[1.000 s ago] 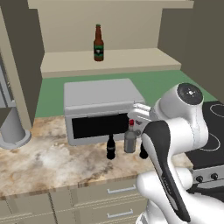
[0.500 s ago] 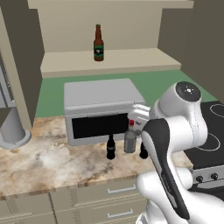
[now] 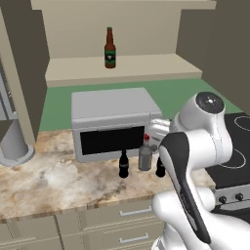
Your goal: Sort all alcoholic drinks to one cabinet, and non-alcoholic drinks to the other.
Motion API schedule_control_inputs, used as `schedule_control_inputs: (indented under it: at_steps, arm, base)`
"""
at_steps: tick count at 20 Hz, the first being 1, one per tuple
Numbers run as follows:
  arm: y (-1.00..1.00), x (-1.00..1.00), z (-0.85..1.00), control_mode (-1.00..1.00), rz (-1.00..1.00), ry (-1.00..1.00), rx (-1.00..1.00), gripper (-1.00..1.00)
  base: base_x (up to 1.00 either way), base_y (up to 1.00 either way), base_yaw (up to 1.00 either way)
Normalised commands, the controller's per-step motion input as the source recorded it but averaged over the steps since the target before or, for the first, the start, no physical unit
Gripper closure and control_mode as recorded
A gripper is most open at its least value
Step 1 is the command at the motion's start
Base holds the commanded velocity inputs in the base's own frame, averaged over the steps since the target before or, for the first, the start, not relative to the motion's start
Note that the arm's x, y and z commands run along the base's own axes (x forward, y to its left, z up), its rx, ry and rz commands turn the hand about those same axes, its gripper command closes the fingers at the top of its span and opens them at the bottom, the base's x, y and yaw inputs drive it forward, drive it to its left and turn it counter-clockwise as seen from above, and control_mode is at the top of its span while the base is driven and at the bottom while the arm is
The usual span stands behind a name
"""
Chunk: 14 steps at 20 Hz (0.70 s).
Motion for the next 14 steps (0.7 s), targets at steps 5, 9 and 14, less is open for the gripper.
schedule_control_inputs:
  at_steps: [5, 9, 14]
  arm:
    - [-0.1, 0.0, -0.17, -1.0, 0.0, 0.0, -0.07, -1.0]
    - [0.0, 0.03, -0.16, -1.0, 0.0, 0.0, -0.02, -1.0]
    - [0.0, 0.17, -0.06, -1.0, 0.0, 0.01, 0.0, -1.0]
  base:
    - [0.0, 0.0, 0.0]
    - [0.0, 0.0, 0.0]
    - [0.0, 0.0, 0.0]
